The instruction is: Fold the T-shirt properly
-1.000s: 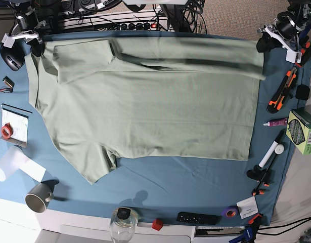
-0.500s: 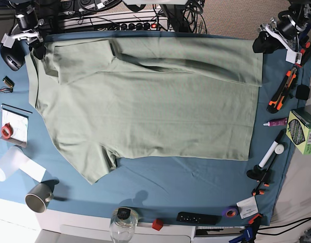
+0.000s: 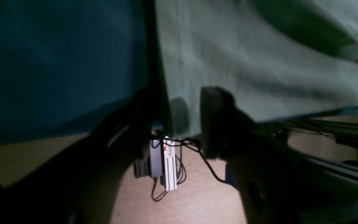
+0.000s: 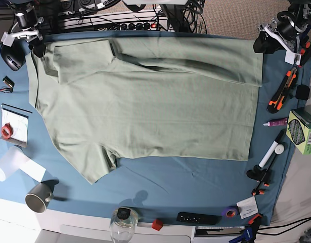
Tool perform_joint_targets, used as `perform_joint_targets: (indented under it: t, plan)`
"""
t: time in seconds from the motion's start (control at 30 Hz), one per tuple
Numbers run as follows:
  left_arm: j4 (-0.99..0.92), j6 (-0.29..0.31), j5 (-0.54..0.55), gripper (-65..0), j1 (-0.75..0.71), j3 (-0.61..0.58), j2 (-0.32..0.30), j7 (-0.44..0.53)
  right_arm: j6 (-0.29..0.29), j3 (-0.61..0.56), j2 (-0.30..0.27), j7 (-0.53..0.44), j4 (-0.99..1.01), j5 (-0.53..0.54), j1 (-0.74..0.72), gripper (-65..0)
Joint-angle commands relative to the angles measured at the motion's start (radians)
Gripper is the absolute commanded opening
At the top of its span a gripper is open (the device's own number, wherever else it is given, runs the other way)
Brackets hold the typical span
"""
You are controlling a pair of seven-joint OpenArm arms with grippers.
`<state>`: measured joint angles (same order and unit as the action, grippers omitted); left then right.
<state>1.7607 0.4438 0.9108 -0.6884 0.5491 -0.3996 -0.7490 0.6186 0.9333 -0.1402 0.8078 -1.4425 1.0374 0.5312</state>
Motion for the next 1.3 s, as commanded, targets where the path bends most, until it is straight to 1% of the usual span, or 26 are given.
perform_joint_targets:
  t: [0.0,0.23,0.33,0.47,0.63,0.73,0.8,0.87,0.93,0.97,1.0,1.07,1.13,1.2,1.27]
  plan:
    - [0.01,-0.012,-0.02,-38.1,-0.015,0.006,-0.013,-0.018,-0.035,0.004,-0.006,0.057,-0.001,-0.058,0.03,-38.1]
    - [0.012,-0.012,-0.016,-38.1,-0.015,0.006,-0.013,-0.021,-0.035,0.005,-0.006,0.057,-0.094,-0.059,0.106,-38.1]
    - [0.032,0.012,-0.016,-38.2,-0.016,0.006,-0.013,-0.022,-0.035,0.005,-0.006,0.057,-0.171,-0.06,0.142,-38.1]
    - [0.11,0.014,-0.024,-38.2,-0.016,0.021,-0.013,-0.023,-0.035,0.005,-0.006,0.056,-0.296,-0.08,0.174,-38.1]
    - [0.244,0.014,-0.051,-38.2,-0.016,0.085,-0.013,-0.022,-0.035,0.006,-0.001,0.05,-0.457,-0.137,0.181,-38.1]
    - [0.306,0.013,-0.05,-38.2,-0.015,0.117,-0.014,-0.013,-0.035,0.006,-0.001,0.026,-0.546,-0.142,0.18,-38.1]
    - [0.333,0.01,-0.05,-38.2,-0.012,0.117,-0.014,-0.006,-0.035,0.006,-0.001,0.012,-0.599,-0.153,0.17,-38.1]
    - [0.344,0.01,-0.045,-38.2,-0.001,0.114,-0.014,0.018,-0.035,0.006,-0.001,-0.003,-0.64,-0.192,0.142,-38.1]
    - [0.344,0.009,-0.043,-38.3,0.029,0.114,-0.014,0.021,-0.04,0.005,-0.001,-0.024,-0.659,-0.232,0.095,-38.1]
    - [0.344,-0.003,-0.043,-38.6,0.048,0.114,-0.014,0.024,-0.042,0.005,-0.001,-0.034,-0.659,-0.252,0.064,-38.1]
    - [0.344,-0.01,-0.044,-38.6,0.068,0.114,-0.014,0.028,-0.054,0.002,-0.001,-0.042,-0.657,-0.277,0.031,-38.1]
    - [0.344,-0.025,-0.044,-39.4,0.11,0.114,-0.014,0.036,-0.098,-0.016,-0.001,-0.061,-0.654,-0.353,-0.035,-38.1]
    - [0.344,-0.028,-0.044,-39.6,0.156,0.114,-0.014,0.043,-0.137,-0.053,-0.002,-0.092,-0.639,-0.437,-0.101,-38.1]
    - [0.343,-0.028,-0.046,-39.7,0.203,0.114,-0.013,0.044,-0.157,-0.11,-0.002,-0.117,-0.607,-0.504,-0.161,-38.1]
    - [0.34,-0.028,-0.075,-39.7,0.244,0.114,-0.013,0.064,-0.176,-0.187,-0.002,-0.136,-0.556,-0.561,-0.216,-38.1]
